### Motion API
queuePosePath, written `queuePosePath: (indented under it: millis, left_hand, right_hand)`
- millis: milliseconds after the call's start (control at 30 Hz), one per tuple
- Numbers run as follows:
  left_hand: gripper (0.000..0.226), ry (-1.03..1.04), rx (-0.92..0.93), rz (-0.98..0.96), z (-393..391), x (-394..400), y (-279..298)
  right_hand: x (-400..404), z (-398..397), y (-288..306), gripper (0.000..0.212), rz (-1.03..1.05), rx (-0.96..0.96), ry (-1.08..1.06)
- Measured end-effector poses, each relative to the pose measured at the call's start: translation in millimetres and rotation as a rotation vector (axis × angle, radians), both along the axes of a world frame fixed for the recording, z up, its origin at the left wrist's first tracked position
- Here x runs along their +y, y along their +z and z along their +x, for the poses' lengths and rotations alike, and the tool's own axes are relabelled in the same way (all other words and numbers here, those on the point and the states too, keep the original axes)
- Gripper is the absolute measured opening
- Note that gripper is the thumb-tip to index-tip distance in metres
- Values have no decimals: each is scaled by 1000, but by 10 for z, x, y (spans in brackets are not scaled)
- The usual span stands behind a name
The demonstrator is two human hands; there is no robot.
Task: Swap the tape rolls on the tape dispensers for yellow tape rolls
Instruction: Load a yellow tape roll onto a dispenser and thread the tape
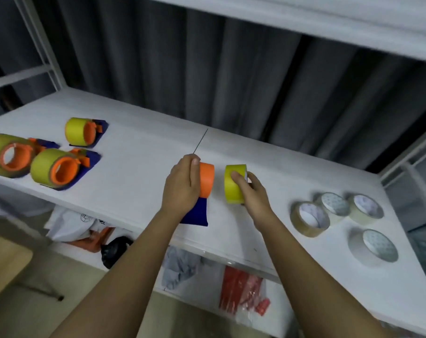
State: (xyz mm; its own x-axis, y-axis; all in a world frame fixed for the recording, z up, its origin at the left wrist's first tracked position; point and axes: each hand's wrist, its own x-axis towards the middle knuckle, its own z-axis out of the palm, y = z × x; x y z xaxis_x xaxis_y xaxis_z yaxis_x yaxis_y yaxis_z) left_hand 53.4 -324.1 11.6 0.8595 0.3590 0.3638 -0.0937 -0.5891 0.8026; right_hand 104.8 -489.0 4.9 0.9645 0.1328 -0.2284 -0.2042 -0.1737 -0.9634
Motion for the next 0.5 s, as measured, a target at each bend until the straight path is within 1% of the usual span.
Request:
queuePosePath:
  millis: [67,133,200,300,433,500]
  left_hand:
    - [33,-7,3,-4,-5,5,-10]
    - [34,0,1,-2,-9,8,-11]
    - [33,-1,3,-17,-10,5,-3]
    - [30,-8,3,-33,-6,-10,19]
    - [27,-8,13,-50,-9,-25,48]
    - [24,-15,13,-65,-19,-34,59]
  right_hand:
    - [47,-55,45,95,-14,-3,13]
    - [92,-94,91,97,-9,-9,22]
    - [118,-116,97,89,20,-9,18]
    - [150,-159,112,69,64,-14,43]
    - [206,-232,116,61,117,-7,53]
    - [226,-274,138,49,139,4,56]
